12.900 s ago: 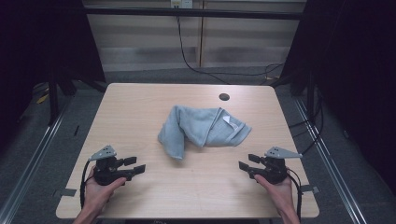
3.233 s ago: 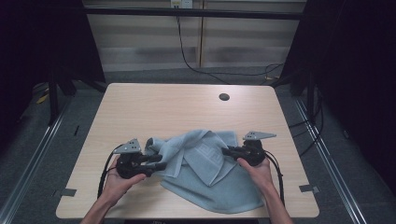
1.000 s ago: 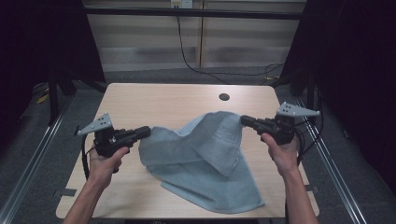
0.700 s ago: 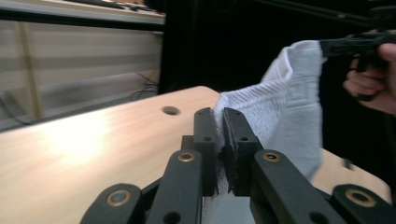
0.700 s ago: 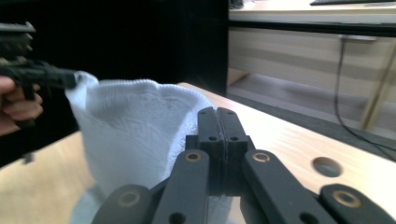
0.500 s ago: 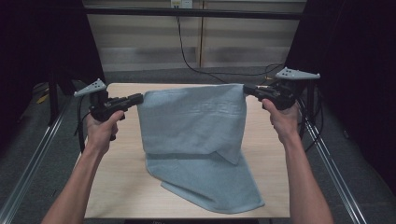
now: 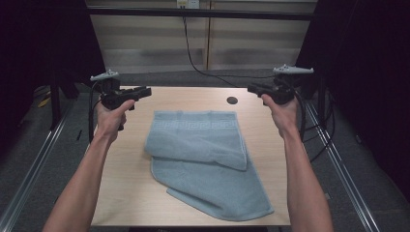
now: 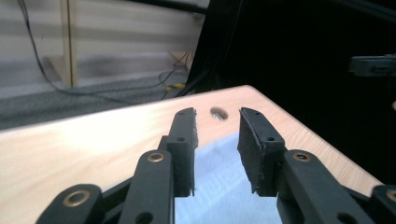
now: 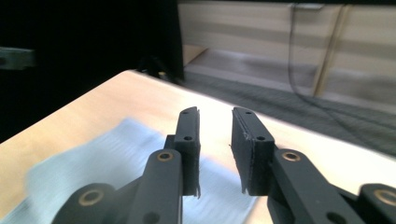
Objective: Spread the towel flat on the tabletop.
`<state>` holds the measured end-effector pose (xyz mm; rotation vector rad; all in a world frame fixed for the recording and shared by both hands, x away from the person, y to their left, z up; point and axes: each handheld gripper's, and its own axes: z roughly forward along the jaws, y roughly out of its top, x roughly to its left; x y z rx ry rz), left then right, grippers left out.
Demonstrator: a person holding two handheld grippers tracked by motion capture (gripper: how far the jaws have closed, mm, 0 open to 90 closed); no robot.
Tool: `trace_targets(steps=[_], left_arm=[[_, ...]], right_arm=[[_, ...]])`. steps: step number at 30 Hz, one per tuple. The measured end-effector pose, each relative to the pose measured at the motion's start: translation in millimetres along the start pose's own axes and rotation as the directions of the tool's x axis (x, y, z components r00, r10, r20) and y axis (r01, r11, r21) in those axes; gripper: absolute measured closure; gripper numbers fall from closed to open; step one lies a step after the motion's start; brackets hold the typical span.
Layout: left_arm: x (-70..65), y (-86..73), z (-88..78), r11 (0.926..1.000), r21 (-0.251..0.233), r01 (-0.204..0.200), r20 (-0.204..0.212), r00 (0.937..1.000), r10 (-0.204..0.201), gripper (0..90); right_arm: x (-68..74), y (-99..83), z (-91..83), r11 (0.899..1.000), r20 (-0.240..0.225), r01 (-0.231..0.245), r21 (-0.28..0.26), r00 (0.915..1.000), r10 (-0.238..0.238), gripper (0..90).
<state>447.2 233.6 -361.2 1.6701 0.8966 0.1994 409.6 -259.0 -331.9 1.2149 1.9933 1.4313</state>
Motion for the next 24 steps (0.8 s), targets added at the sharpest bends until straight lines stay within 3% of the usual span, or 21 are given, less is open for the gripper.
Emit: trace_targets(steps=[2, 4, 5, 7, 8, 9, 10, 11, 13, 14, 15, 16, 17, 18, 19, 20, 21, 22, 23, 24], left_arm=[[-3.3, -6.0, -2.1, 0.9998, 0.013, -0.013, -0.001, 0.9999, 0.014, 65.3], [-10.3, -20.2, -7.6, 0.9993, 0.03, -0.024, 0.035, 0.9991, 0.023, 65.3], [-19.5, -38.1, -12.5, 0.9977, 0.048, -0.049, 0.056, 0.9974, 0.046, 65.5], [-23.7, -47.5, -14.3, 0.9959, 0.073, -0.053, 0.074, 0.9961, 0.048, 65.8], [-33.4, -68.4, -18.3, 0.9919, 0.099, -0.079, 0.108, 0.9918, 0.068, 65.7], [-33.4, -68.4, -18.3, 0.9919, 0.099, -0.079, 0.108, 0.9918, 0.068, 66.8], [-36.1, -77.7, -19.4, 0.992, 0.109, -0.065, 0.129, 0.9904, 0.051, 66.8], [-39.2, -87.1, -20.8, 0.9931, 0.103, -0.055, 0.146, 0.9885, 0.039, 66.8], [-47.1, -104.9, -20.2, 0.9867, 0.144, -0.076, 0.176, 0.9832, 0.05, 68.2], [-50.8, -113.2, -20.8, 0.9857, 0.152, -0.072, 0.182, 0.9824, 0.044, 68.3], [-54.7, -121.8, -21.6, 0.9845, 0.16, -0.071, 0.21, 0.977, 0.036, 69.4], [-59.7, -130.0, -22.4, 0.9796, 0.177, -0.094, 0.234, 0.9709, 0.051, 71.1], [-64.1, -137.1, -23.5, 0.975, 0.197, -0.102, 0.231, 0.9715, 0.055, 72.3], [-68.2, -143.8, -25.2, 0.9733, 0.206, -0.102, 0.253, 0.9663, 0.048, 72.2], [-71.8, -149.8, -27.5, 0.9705, 0.209, -0.12, 0.305, 0.9508, 0.052, 72.3], [-74.9, -155.6, -29.3, 0.9717, 0.207, -0.113, 0.303, 0.9518, 0.046, 74.1], [-77.7, -160.9, -28.9, 0.9642, 0.237, -0.118, 0.31, 0.9498, 0.04, 73.3], [-81.1, -166.2, -28.0, 0.9507, 0.268, -0.156, 0.322, 0.9447, 0.065, 72.7], [-83.4, -172.3, -27.6, 0.9408, 0.293, -0.171, 0.316, 0.9461, 0.073, 72.8], [-85.1, -178.5, -27.6, 0.9336, 0.313, -0.175, 0.324, 0.9436, 0.068, 71.9]], right_arm=[[9.6, -18.7, -3.3, 1.0, -0.039, 0.018, 0.022, 0.9991, -0.017, 69.8], [14.7, -28.8, -5.5, 0.999, -0.054, 0.019, 0.04, 0.9984, -0.017, 69.0], [23.6, -49.8, -11.0, 0.998, -0.118, 0.011, 0.054, 0.9931, -0.004, 68.0], [29.1, -60.0, -14.0, 0.997, -0.119, 0.007, 0.07, 0.9929, 0.001, 67.7], [40.6, -80.8, -20.3, 0.996, -0.161, 0.021, 0.083, 0.987, -0.007, 67.7], [40.6, -80.8, -20.3, 0.996, -0.161, 0.021, 0.083, 0.987, -0.007, 67.7], [52.8, -104.6, -23.4, 0.995, -0.214, 0.004, 0.102, 0.9766, 0.018, 68.5], [52.8, -104.6, -23.4, 0.995, -0.214, 0.004, 0.102, 0.9766, 0.018, 68.5], [68.8, -129.7, -22.1, 0.986, -0.223, 0.022, 0.165, 0.9746, 0.016, 67.7], [76.1, -141.4, -21.5, 0.982, -0.254, 0.036, 0.187, 0.967, 0.013, 67.1], [83.0, -152.4, -21.7, 0.979, -0.269, 0.033, 0.199, 0.9628, 0.023, 66.7], [88.3, -162.4, -21.5, 0.978, -0.278, 0.024, 0.207, 0.9599, 0.035, 66.6], [92.9, -170.6, -20.7, 0.974, -0.288, 0.023, 0.227, 0.9567, 0.044, 66.6], [95.9, -177.4, -19.9, 0.969, -0.286, 0.035, 0.244, 0.9576, 0.037, 66.3], [98.5, -182.4, -20.6, 0.968, -0.277, 0.033, 0.25, 0.9599, 0.039, 65.8], [99.4, -186.5, -22.2, 0.968, -0.283, 0.025, 0.25, 0.9579, 0.048, 65.8], [99.7, -190.0, -23.9, 0.969, -0.28, 0.021, 0.246, 0.9587, 0.05, 65.5], [99.0, -192.6, -25.7, 0.969, -0.272, 0.011, 0.246, 0.9606, 0.058, 64.6], [97.9, -194.4, -27.0, 0.97, -0.275, 0.0, 0.244, 0.9589, 0.069, 64.4], [97.7, -195.2, -28.9, 0.969, -0.271, 0.004, 0.246, 0.9605, 0.065, 64.0]])
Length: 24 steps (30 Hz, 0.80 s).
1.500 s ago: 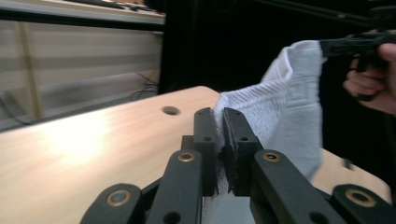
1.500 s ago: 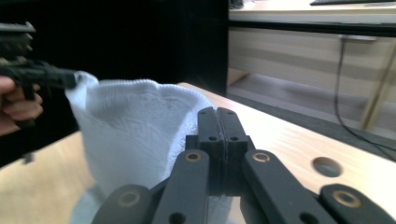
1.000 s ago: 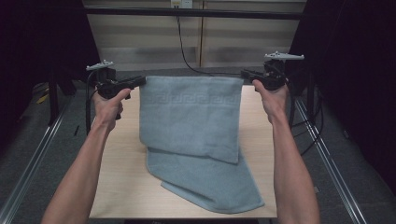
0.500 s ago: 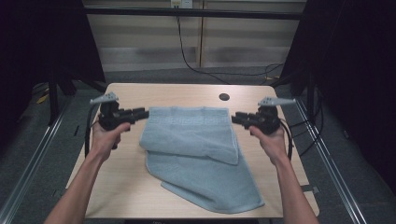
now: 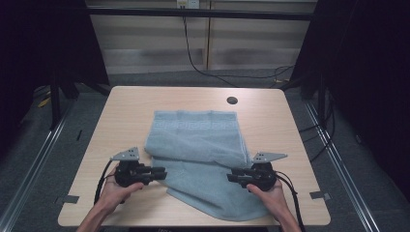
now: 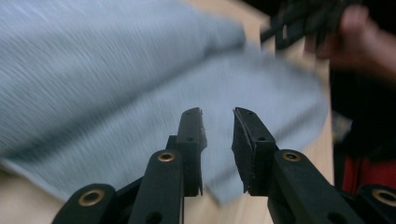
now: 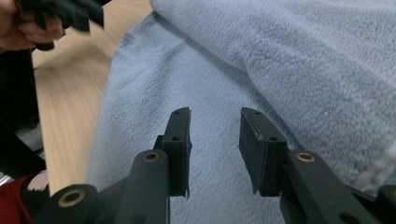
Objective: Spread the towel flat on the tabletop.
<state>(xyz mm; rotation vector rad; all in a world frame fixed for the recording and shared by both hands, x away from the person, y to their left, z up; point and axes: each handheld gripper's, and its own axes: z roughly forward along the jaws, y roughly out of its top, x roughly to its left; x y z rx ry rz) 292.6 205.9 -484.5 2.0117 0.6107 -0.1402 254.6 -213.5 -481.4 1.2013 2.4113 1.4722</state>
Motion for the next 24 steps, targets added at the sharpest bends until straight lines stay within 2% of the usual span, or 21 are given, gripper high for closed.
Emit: trace_targets(steps=[1, 2, 4, 8, 9, 11, 13, 17, 20, 23, 24], left_arm=[[-4.6, -8.7, 4.8, 0.9983, 0.053, -0.026, -0.01, 0.9996, 0.027, 71.0], [-4.6, -8.7, 4.8, 0.9983, 0.053, -0.026, -0.01, 0.9996, 0.027, 71.6], [-9.7, -11.5, 9.2, 0.9963, 0.076, -0.042, 0.021, 0.999, 0.04, 71.6], [-10.1, -16.4, 18.1, 0.9885, 0.141, -0.054, 0.03, 0.9983, 0.05, 71.4], [-9.3, -17.9, 19.8, 0.9869, 0.151, -0.057, 0.017, 0.9984, 0.055, 69.9], [-8.0, -17.5, 21.5, 0.9892, 0.14, -0.045, 0.013, 0.999, 0.044, 69.4], [-7.6, -16.0, 23.7, 0.9889, 0.14, -0.05, 0.003, 0.9987, 0.05, 65.6], [-6.8, -12.8, 28.6, 0.9889, 0.131, -0.07, -0.01, 0.9974, 0.072, 56.5], [-8.1, -11.1, 32.0, 0.9876, 0.13, -0.088, -0.022, 0.9956, 0.091, 56.6], [-14.7, -11.8, 34.5, 0.9799, 0.142, -0.141, -0.038, 0.9883, 0.148, 60.6], [-17.2, -12.1, 34.7, 0.9753, 0.149, -0.163, -0.052, 0.9837, 0.172, 63.6]], right_arm=[[-0.1, -2.0, -3.4, 1.0, 0.006, -0.002, -0.018, 1.0, 0.002, 63.4], [-0.1, -2.0, -3.4, 1.0, 0.006, -0.002, -0.018, 1.0, 0.002, 63.4], [-1.2, -2.9, -5.0, 1.0, 0.016, -0.005, -0.025, 0.9999, 0.005, 62.1], [-1.1, -3.5, -5.1, 0.999, 0.003, -0.005, -0.031, 1.0, 0.005, 62.9], [-0.6, -4.4, -4.2, 1.0, 0.0, -0.005, -0.03, 1.0, 0.005, 61.3], [-0.1, -4.7, -3.8, 1.0, 0.0, -0.005, -0.031, 1.0, 0.005, 61.3], [-0.2, -4.8, -3.3, 1.0, -0.005, -0.007, -0.029, 1.0, 0.007, 61.0], [-2.2, -4.3, -3.5, 0.999, 0.0, -0.006, -0.038, 1.0, 0.006, 60.5], [-3.1, -4.1, -4.0, 0.999, -0.001, -0.011, -0.041, 0.9999, 0.011, 60.3], [-2.9, -4.4, -4.0, 0.999, 0.001, -0.004, -0.036, 1.0, 0.004, 60.1], [-2.7, -4.5, -3.9, 0.999, 0.003, -0.004, -0.037, 1.0, 0.004, 60.0]])
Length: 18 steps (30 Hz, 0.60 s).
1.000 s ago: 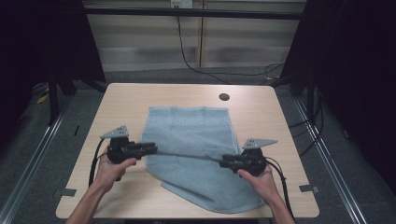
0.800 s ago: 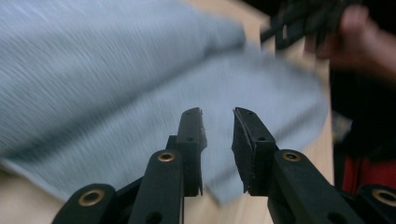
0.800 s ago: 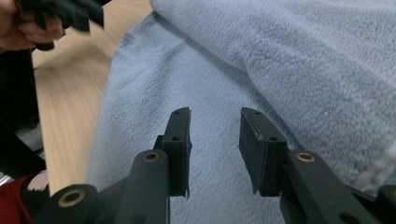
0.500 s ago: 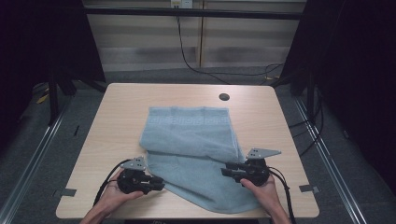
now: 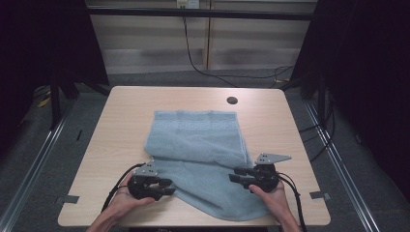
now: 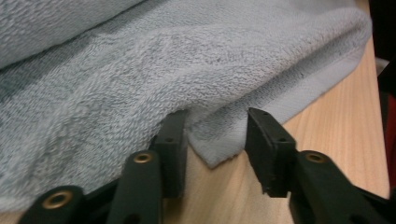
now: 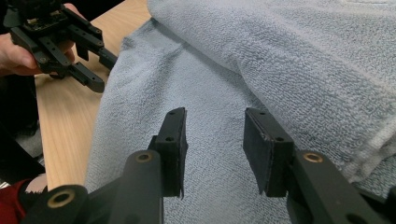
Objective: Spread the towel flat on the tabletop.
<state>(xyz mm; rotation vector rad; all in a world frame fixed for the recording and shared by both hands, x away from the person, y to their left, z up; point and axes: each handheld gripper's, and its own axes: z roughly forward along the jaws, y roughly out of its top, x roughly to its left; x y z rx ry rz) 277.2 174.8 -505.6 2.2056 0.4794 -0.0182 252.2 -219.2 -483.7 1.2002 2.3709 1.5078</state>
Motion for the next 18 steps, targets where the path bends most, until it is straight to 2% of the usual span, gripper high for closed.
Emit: trace_targets(steps=[1, 3, 6, 8, 9, 10, 11, 13, 16, 17, 18], left_arm=[[-2.7, -0.1, 0.4, 0.9998, 0.0, -0.019, -0.024, 0.9995, 0.019, 68.8], [-4.0, -0.4, 0.0, 0.9996, 0.007, -0.028, -0.019, 0.9994, 0.028, 76.8], [-4.0, 0.0, -0.9, 0.9999, 0.011, -0.009, -0.02, 0.9998, 0.01, 81.9], [-1.1, -0.6, -4.3, 0.9997, -0.011, 0.024, 0.007, 0.9997, -0.024, 83.1], [0.9, -0.3, -8.0, 0.998, -0.04, 0.049, 0.01, 0.9988, -0.048, 83.3], [3.1, 0.5, -12.4, 0.9951, -0.069, 0.07, 0.033, 0.9971, -0.068, 83.3], [4.3, 1.6, -16.8, 0.9904, -0.103, 0.092, 0.05, 0.995, -0.087, 83.4], [6.6, 5.1, -24.3, 0.9725, -0.181, 0.146, 0.092, 0.9871, -0.131, 83.8], [6.1, 13.0, -33.0, 0.9608, -0.234, 0.149, 0.098, 0.9868, -0.129, 84.0], [5.3, 14.8, -35.9, 0.9494, -0.265, 0.169, 0.111, 0.9834, -0.144, 84.1], [5.2, 17.0, -39.5, 0.9437, -0.282, 0.172, 0.123, 0.9821, -0.142, 84.1]], right_arm=[[0.0, 0.0, 0.0, 1.0, 0.0, 0.0, 0.001, 1.0, 0.0, 60.0], [0.3, -0.1, -0.2, 1.0, 0.0, 0.002, 0.002, 1.0, -0.002, 59.8], [0.6, -0.9, -0.5, 1.0, 0.004, 0.001, 0.007, 1.0, -0.001, 59.6], [0.7, -2.5, -1.7, 1.0, 0.014, 0.008, 0.021, 0.9999, -0.008, 59.2], [0.5, -3.1, -3.1, 1.0, 0.014, 0.008, 0.018, 0.9999, -0.008, 59.3], [0.5, -3.1, -3.1, 1.0, 0.014, 0.008, 0.018, 0.9999, -0.008, 59.3], [0.0, -3.1, -5.2, 1.0, 0.02, 0.013, 0.017, 0.9997, -0.013, 59.2], [-0.3, -1.8, -12.6, 1.0, 0.027, 0.017, 0.007, 0.9995, -0.018, 58.8], [-0.5, -3.4, -22.5, 1.0, 0.009, 0.011, 0.001, 0.9999, -0.011, 56.7], [2.1, -9.8, -25.7, 0.999, -0.005, 0.015, 0.03, 0.9999, -0.015, 54.3], [2.1, -9.8, -25.7, 0.999, -0.005, 0.015, 0.03, 0.9999, -0.015, 54.3]])
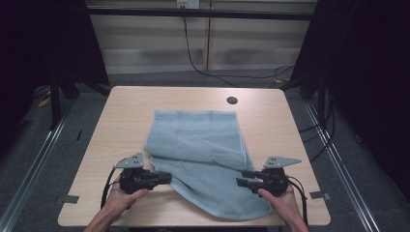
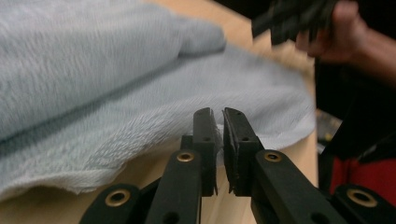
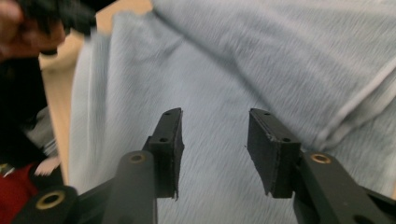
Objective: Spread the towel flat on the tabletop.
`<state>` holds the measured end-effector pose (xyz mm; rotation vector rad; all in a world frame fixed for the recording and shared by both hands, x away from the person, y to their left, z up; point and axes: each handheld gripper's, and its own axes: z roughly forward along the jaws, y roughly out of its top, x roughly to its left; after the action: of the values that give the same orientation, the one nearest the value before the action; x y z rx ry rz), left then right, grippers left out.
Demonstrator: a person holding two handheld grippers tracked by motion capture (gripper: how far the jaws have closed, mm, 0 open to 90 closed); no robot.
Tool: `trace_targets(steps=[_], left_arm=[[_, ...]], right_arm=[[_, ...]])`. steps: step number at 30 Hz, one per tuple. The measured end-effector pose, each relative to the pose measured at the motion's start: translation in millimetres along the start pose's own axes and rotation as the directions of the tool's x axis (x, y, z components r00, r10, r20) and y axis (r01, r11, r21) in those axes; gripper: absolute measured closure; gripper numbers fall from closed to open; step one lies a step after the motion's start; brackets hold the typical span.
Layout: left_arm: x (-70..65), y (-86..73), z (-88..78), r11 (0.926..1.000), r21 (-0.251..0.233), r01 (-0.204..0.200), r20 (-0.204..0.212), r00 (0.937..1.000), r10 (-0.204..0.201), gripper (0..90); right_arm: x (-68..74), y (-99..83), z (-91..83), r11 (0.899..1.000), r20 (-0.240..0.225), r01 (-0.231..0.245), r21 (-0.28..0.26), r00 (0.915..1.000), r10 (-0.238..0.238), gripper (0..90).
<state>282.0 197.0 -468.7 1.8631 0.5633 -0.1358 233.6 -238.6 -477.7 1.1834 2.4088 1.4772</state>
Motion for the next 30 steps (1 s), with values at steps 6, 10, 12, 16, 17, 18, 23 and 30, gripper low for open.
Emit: trace_targets(steps=[6, 10, 12, 16, 17, 18, 23, 30], left_arm=[[2.2, 9.7, -14.2, 0.9969, -0.076, 0.021, -0.018, 0.9996, -0.023, 84.1], [5.9, 9.6, -21.5, 0.9946, -0.094, 0.043, -0.022, 0.9987, -0.045, 84.1], [6.3, 7.9, -23.0, 0.9955, -0.087, 0.038, -0.022, 0.9989, -0.04, 84.1], [10.7, 2.5, -24.8, 0.9941, -0.088, 0.063, -0.035, 0.9972, -0.066, 84.1], [10.6, 2.6, -25.5, 0.9935, -0.093, 0.066, -0.034, 0.997, -0.069, 84.1], [10.5, 3.0, -26.5, 0.9924, -0.102, 0.068, -0.031, 0.997, -0.071, 84.1], [10.5, 4.6, -27.8, 0.9913, -0.113, 0.068, -0.037, 0.9967, -0.072, 84.1], [5.9, 12.7, -34.9, 0.9866, -0.154, 0.054, -0.036, 0.9975, -0.06, 84.2]], right_arm=[[-0.2, -17.3, -2.5, 0.996, 0.041, 0.004, 0.087, 0.9991, -0.008, 43.6], [-5.6, -16.4, -3.6, 0.997, 0.062, 0.004, 0.071, 0.998, -0.009, 42.2], [-7.7, -17.9, 4.0, 0.994, 0.082, 0.015, 0.104, 0.9964, -0.023, 41.7], [-4.9, -21.0, 14.3, 0.989, 0.111, 0.067, 0.133, 0.9904, -0.082, 42.2], [1.2, -21.4, 18.0, 0.98, 0.152, 0.131, 0.148, 0.9764, -0.153, 46.0], [1.2, -21.4, 18.0, 0.98, 0.152, 0.131, 0.148, 0.9764, -0.153, 46.0], [4.2, -22.3, 20.9, 0.973, 0.196, 0.18, 0.144, 0.9587, -0.207, 72.3], [-4.7, -12.1, 16.7, 0.994, 0.096, 0.056, 0.09, 0.9933, -0.064, 86.6]])
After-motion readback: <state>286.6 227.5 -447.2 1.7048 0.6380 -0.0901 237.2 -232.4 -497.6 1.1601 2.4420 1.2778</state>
